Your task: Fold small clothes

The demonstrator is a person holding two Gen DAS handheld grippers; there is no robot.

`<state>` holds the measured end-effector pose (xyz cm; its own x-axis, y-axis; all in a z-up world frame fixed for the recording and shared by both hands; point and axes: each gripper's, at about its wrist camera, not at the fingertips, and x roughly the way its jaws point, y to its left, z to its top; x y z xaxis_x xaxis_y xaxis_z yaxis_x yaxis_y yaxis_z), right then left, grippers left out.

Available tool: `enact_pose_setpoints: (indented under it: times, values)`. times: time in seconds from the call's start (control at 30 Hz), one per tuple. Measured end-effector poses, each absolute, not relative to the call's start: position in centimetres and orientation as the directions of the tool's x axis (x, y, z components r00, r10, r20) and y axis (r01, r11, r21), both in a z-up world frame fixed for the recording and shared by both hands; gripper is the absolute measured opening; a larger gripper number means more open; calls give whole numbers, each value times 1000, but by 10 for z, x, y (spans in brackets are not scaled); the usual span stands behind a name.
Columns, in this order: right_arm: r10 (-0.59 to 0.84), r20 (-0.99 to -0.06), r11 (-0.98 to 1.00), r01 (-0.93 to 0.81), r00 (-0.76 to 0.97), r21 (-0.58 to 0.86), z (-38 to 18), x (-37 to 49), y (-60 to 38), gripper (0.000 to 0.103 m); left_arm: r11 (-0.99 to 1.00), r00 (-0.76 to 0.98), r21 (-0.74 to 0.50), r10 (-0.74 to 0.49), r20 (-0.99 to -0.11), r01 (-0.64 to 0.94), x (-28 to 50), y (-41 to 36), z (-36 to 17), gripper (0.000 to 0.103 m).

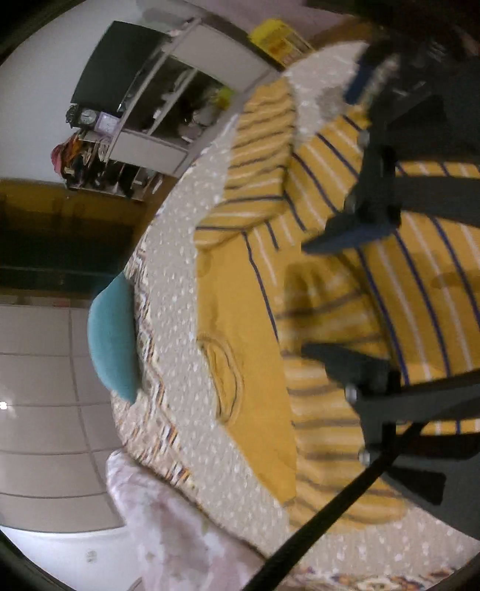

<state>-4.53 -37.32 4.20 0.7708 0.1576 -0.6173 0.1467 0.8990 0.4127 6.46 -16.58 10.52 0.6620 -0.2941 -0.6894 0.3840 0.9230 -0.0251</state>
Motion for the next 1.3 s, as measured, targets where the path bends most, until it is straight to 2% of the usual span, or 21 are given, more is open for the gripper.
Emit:
enact_pose_setpoints:
  times: [0.1, 0.27, 0.57, 0.7, 0.83, 1.03, 1.2, 1.3]
  values:
    - [186, -606, 893, 124, 774, 432, 43, -39, -368, 86, 946, 693, 21, -222, -687, 324, 52, -137, 103, 61]
    - [209, -593, 917, 55, 777, 395, 46, -28, -340, 86, 980, 682, 10, -129, -720, 197, 33, -81, 84, 61]
    - [153, -675, 979, -16, 722, 205, 35, -37, -296, 86, 997, 566, 16, -34, -824, 82, -25, -11, 21, 61]
    - [81, -719, 992, 11, 691, 122, 8, -54, -299, 86, 997, 604, 1, -43, -796, 72, -56, -2, 17, 63]
    - [-62, -649, 998, 31, 758, -59, -2, -76, -280, 88, 998, 611, 43, 6, -791, 46, -69, -7, 15, 68]
    - [-120, -616, 993, 100, 778, -67, -5, -73, -276, 95, 998, 598, 56, 33, -801, 20, -67, -8, 14, 71]
    - [-125, -596, 992, 98, 793, -77, -6, -75, -270, 95, 998, 594, 65, 44, -804, 14, -65, -9, 14, 72]
    - [-124, -595, 992, 97, 794, -78, -7, -76, -269, 95, 997, 590, 74, 58, -805, 3, -64, -8, 13, 76]
